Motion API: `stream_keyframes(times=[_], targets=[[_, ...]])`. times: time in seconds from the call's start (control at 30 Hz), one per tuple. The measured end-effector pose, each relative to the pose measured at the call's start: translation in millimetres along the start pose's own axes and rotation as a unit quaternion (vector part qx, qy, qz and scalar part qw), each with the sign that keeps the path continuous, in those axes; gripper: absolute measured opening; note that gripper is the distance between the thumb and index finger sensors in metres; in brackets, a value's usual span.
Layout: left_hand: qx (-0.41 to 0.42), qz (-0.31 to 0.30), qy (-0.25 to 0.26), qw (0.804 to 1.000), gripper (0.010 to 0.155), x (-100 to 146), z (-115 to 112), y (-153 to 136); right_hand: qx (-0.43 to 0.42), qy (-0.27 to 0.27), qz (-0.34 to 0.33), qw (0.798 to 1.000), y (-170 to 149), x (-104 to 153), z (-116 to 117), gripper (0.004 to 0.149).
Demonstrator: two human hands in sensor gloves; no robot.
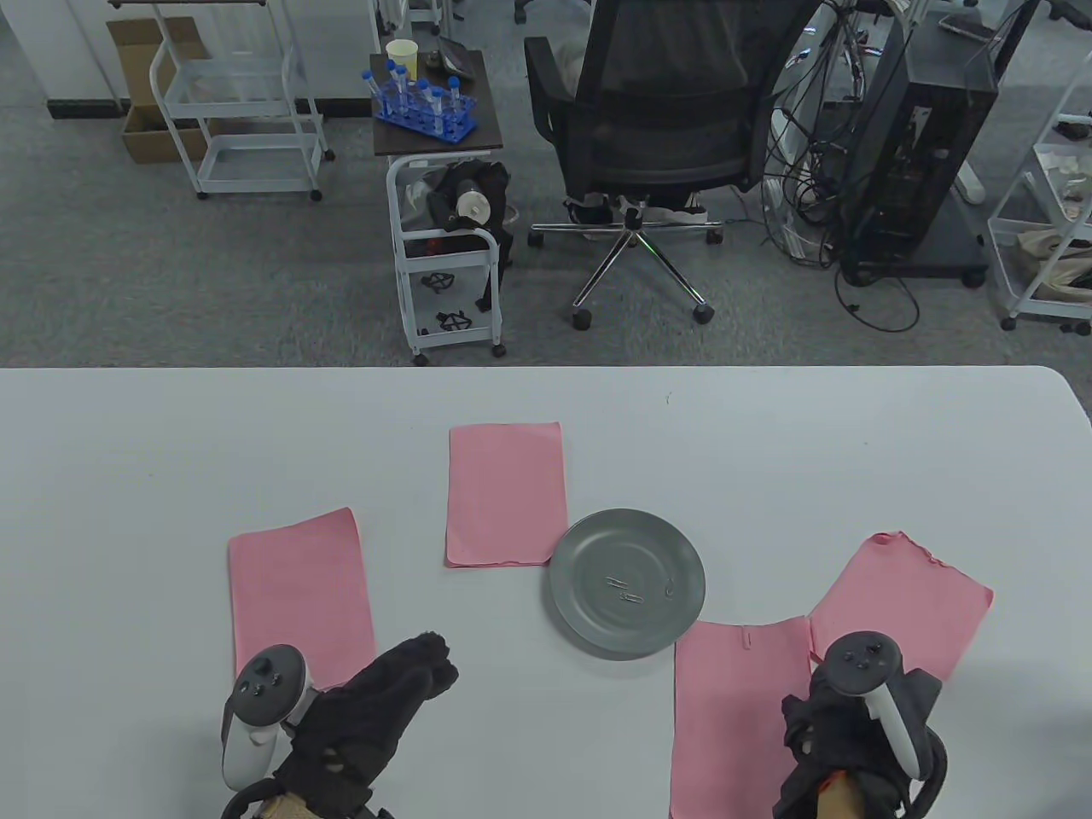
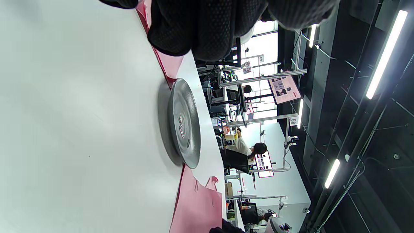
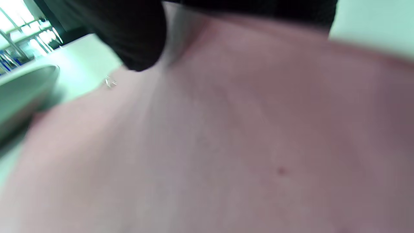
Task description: Pinch and push to attach paper clips
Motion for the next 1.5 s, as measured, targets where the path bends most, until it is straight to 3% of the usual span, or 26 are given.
stream_keyframes(times=[0.1, 0.17, 0.23, 0.27, 0.3, 0.33, 0.4, 0.47, 0.6, 0.63, 0.73, 1.13, 1.27, 1.37, 1.5], targets=[[-0.003, 0.007, -0.001, 1.000, 0.062, 0, 1, -1, 0.026, -0.048, 0.011, 0.998, -4, 14, -17, 0.090], [-0.006, 0.010, -0.004, 1.000, 0.063, 0, 1, -1, -0.082, -0.107, -0.010, 0.991, -20, 28, -47, 0.090], [-0.012, 0.011, -0.007, 1.000, 0.063, 0, 0, -1, -0.222, -0.162, -0.048, 0.960, -43, 36, -69, 0.086], [-0.017, 0.011, -0.010, 1.000, 0.063, -1, -1, 0, -0.299, -0.196, -0.096, 0.929, -58, 34, -77, 0.084], [-0.019, 0.010, -0.013, 1.000, 0.063, -1, -2, 0, -0.334, -0.212, -0.109, 0.912, -66, 30, -79, 0.083], [-0.021, 0.009, -0.017, 1.000, 0.063, -2, -3, 0, -0.347, -0.211, -0.075, 0.911, -75, 19, -77, 0.081], [-0.024, 0.008, -0.020, 0.999, 0.063, -3, -4, 0, -0.289, -0.159, -0.025, 0.944, -79, 0, -67, 0.083], [-0.030, 0.011, -0.020, 0.999, 0.063, -3, -5, -1, -0.224, -0.075, 0.019, 0.972, -75, -22, -46, 0.091], [-0.031, 0.017, -0.014, 0.999, 0.063, -2, -3, -2, -0.080, -0.064, 0.056, 0.993, -60, -38, -27, 0.103], [-0.027, 0.017, -0.012, 0.999, 0.063, -2, -2, -3, -0.045, -0.054, 0.067, 0.995, -59, -42, -22, 0.105], [-0.023, 0.016, -0.012, 1.000, 0.063, -2, 0, -3, -0.042, -0.025, 0.077, 0.996, -60, -47, -14, 0.104], [-0.047, 0.012, 0.028, 0.998, 0.062, 4, 12, 0, -0.054, -0.067, 0.120, 0.989, -70, -48, -17, 0.090], [-0.072, 0.009, 0.074, 0.995, 0.061, 12, 26, 8, -0.059, -0.081, 0.120, 0.988, -69, -46, -20, 0.085], [-0.137, 0.012, 0.142, 0.980, 0.061, 22, 41, 15, -0.072, -0.085, 0.111, 0.988, -67, -43, -21, 0.085], [-0.147, 0.035, 0.168, 0.974, 0.061, 26, 54, 6, -0.066, -0.056, 0.097, 0.991, -68, -49, -16, 0.100]])
Point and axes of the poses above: the tracker on the back of each hand, its own y axis roughly to the thumb side, its own x axis roughly from the fingertips to the wrist, z = x × y, the point moved 1 cm from there along -x, roughly from the wrist to the fingertips, and after that the axes turned 8 degrees about -x, right-handed, at the moved point
